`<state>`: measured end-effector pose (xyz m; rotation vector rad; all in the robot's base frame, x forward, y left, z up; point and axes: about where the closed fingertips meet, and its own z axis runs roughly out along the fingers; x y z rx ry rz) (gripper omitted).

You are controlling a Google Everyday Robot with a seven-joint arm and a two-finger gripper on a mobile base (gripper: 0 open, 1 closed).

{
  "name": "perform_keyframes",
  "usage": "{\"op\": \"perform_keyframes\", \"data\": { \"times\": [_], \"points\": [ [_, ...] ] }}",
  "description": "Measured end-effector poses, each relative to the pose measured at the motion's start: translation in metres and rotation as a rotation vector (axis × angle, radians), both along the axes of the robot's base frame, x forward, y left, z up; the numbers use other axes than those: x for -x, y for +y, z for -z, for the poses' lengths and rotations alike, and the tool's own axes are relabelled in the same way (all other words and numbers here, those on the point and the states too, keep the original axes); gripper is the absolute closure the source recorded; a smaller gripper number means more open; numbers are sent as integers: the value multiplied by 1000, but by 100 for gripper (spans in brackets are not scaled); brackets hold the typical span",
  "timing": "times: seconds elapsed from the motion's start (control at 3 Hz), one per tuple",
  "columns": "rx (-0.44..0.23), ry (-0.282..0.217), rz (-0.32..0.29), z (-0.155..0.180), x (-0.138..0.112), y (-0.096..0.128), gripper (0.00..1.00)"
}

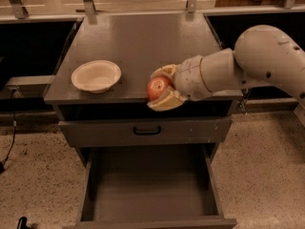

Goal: Pick apple from middle drawer and place on counter

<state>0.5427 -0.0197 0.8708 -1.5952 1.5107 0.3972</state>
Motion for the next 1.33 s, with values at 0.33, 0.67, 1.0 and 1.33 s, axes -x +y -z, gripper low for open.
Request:
{"op": "perform_keyframes", "data": {
  "times": [0.33,0.67,1.0,1.33],
  "points": [
    [-12,11,79,-7,-41,-13,100],
    [-58,-8,201,-19,-100,-26,100],
    [-132,-9,339,-34,-170,-39,100],
    [-214,-1,457,-59,-231,-51,100]
  ]
}}
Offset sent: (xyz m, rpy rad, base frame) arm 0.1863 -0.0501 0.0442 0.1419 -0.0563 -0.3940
